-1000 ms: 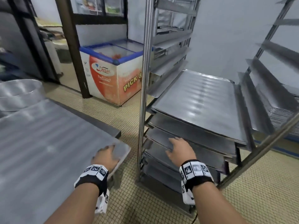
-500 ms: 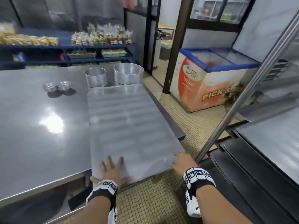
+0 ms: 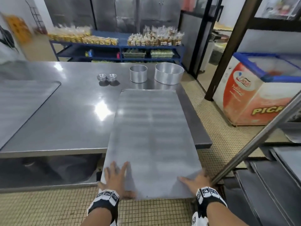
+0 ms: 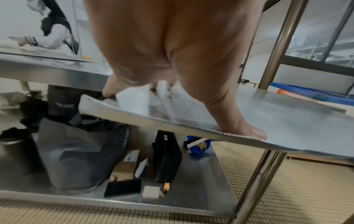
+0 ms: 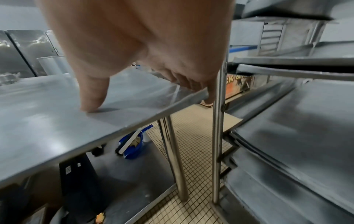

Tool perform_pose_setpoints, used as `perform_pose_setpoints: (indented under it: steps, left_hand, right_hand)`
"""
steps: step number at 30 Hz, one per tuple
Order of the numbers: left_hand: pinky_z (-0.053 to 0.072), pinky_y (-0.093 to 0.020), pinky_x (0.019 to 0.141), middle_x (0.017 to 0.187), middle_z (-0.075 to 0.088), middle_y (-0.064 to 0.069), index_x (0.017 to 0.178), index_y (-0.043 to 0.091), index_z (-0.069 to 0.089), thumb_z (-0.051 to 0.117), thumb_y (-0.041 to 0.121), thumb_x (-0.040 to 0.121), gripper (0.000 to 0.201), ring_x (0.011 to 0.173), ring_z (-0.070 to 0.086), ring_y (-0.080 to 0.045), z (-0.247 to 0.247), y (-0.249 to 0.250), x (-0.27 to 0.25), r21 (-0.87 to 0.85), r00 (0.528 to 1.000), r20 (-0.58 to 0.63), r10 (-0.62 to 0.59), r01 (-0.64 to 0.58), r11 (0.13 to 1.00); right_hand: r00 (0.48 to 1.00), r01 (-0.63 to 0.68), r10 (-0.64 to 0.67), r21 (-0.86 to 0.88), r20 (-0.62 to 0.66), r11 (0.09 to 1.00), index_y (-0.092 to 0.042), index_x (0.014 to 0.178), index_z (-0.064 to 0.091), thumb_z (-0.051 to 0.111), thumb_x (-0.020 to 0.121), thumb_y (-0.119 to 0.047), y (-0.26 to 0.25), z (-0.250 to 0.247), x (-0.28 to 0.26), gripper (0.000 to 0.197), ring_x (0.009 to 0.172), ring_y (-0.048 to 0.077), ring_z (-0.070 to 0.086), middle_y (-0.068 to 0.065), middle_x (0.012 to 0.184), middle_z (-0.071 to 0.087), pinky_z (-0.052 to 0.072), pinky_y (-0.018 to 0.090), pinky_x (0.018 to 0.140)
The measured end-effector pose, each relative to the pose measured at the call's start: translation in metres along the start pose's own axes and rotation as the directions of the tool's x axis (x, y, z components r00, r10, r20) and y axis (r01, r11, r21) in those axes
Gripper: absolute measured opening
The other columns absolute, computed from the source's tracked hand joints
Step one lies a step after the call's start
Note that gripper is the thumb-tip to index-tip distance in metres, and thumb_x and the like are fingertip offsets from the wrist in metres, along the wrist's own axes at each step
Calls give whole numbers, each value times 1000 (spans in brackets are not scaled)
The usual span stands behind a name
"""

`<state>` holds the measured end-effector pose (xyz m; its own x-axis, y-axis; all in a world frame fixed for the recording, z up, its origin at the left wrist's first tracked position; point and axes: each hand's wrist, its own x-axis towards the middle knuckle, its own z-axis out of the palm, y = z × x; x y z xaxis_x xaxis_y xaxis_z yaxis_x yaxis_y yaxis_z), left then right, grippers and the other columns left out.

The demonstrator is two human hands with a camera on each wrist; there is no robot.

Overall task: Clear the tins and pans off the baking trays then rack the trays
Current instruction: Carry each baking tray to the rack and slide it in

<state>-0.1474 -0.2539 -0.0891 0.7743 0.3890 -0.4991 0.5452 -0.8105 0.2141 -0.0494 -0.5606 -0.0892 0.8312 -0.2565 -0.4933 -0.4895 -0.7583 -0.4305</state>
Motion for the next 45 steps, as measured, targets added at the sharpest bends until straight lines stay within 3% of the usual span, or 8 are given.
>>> perform_pose_setpoints:
  steps: [2,4,7,10,20,26,35,45]
  left_hand:
    - [20,-67,118,162,-21,-20,152,40,-27,91,70,39,165,152,-10,-44,6,-2,-5,-91,989,-45,-141,136,987]
    - [27,-58,119,161,1,-22,152,33,-28,95,63,35,173,150,10,-43,7,-7,-10,-231,962,-79,-262,238,943]
    - [41,-55,111,148,38,-20,159,21,7,99,34,49,145,136,41,-41,1,-21,-9,-561,919,-64,-388,289,776]
    - [57,-49,92,111,64,-11,130,11,45,99,29,43,103,103,65,-36,-7,-37,-6,-619,899,-26,-437,329,713]
    - [57,-52,90,110,62,-11,116,13,47,102,25,37,97,102,63,-36,-26,-101,-28,-700,880,-10,-475,333,632]
    - [58,-46,87,104,65,-10,106,11,53,103,21,40,83,98,65,-34,-46,-176,-54,-745,855,-37,-517,321,585]
    - [60,-39,81,95,70,-5,93,15,60,104,34,32,77,87,67,-29,-66,-297,-90,-747,823,-62,-565,338,573]
    - [63,-42,76,90,72,-5,91,14,63,102,28,35,70,83,71,-30,-84,-404,-121,-829,769,-53,-637,323,458]
  right_hand:
    - [1000,-6,6,37,-2,999,-7,155,7,88,53,-62,4,3,0,141,142,38,31,21,156,23,32,45,115]
    - [1000,-22,23,36,-11,999,-6,153,16,89,46,-63,5,5,0,142,139,38,36,21,153,29,36,45,113]
    - [998,-52,54,82,-24,995,-4,145,27,94,39,-56,3,4,-2,135,132,39,44,20,146,40,41,47,109]
    - [995,-92,95,126,-14,988,-1,133,36,99,27,-47,-1,5,-6,132,123,38,52,19,136,49,46,48,103]
    - [995,-92,86,108,56,990,-2,129,40,100,27,-44,-31,38,-53,126,122,36,53,17,132,50,48,44,100]
    - [991,-68,59,71,122,995,-1,136,36,94,12,-55,-61,93,-97,147,128,35,50,17,138,49,45,47,105]
    - [990,-8,2,43,142,999,0,141,31,100,34,-44,-118,167,-177,135,134,35,44,18,145,40,42,42,108]
    - [979,30,-35,30,200,999,0,132,34,100,35,-35,-182,239,-248,122,124,33,53,18,136,48,45,39,105]
